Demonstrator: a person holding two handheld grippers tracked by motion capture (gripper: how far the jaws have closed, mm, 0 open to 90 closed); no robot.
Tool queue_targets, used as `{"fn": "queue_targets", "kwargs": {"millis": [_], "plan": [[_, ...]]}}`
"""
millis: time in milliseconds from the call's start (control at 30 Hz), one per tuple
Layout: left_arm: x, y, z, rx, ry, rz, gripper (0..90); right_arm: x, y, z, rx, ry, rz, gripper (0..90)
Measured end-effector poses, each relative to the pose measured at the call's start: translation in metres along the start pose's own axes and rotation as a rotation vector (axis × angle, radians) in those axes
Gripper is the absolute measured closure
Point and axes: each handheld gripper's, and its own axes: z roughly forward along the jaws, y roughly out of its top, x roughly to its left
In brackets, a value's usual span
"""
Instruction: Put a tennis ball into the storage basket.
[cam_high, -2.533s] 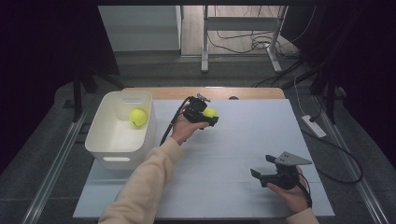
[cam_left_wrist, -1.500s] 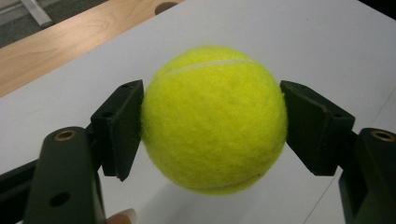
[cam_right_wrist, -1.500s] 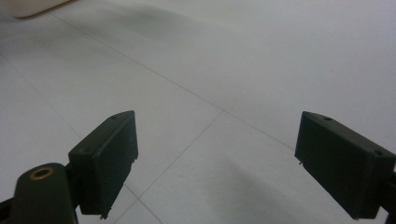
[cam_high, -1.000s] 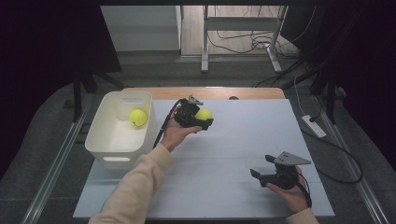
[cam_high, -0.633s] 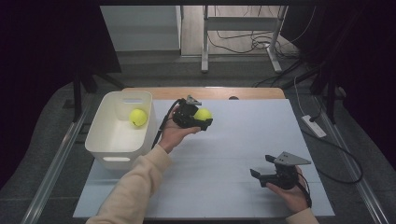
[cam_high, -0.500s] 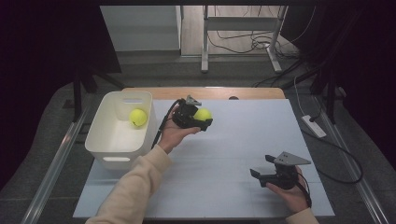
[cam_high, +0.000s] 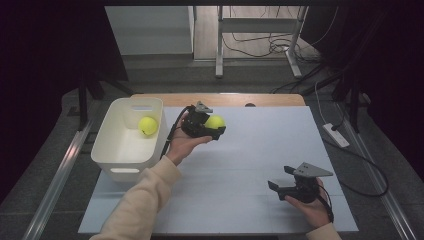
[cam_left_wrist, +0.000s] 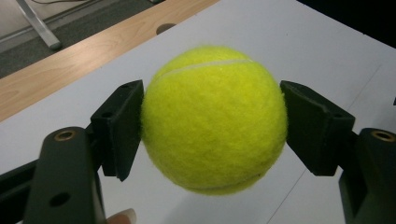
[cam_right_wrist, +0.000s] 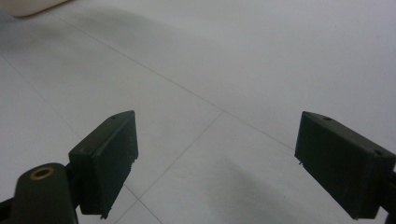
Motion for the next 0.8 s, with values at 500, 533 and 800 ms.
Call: {"fn": "queue_targets", "kwargs": {"millis": [500,533,800], "plan": [[0.0,-0.002,-0.014,-0.025,0.008,0.002,26.9,0.0,0.0,0.0,0.003,-0.003,-0.002,13.0],[0.001,-0.002,-0.015,-0.025,0.009,0.003,26.9,0.0,0.0,0.001,0.004,-0.003,-0.001,13.0],[0.002,-0.002,-0.023,-0.041,0.018,-0.001,26.9,0.0,0.0,0.001,0.002,0.0,0.001,13.1]]}}
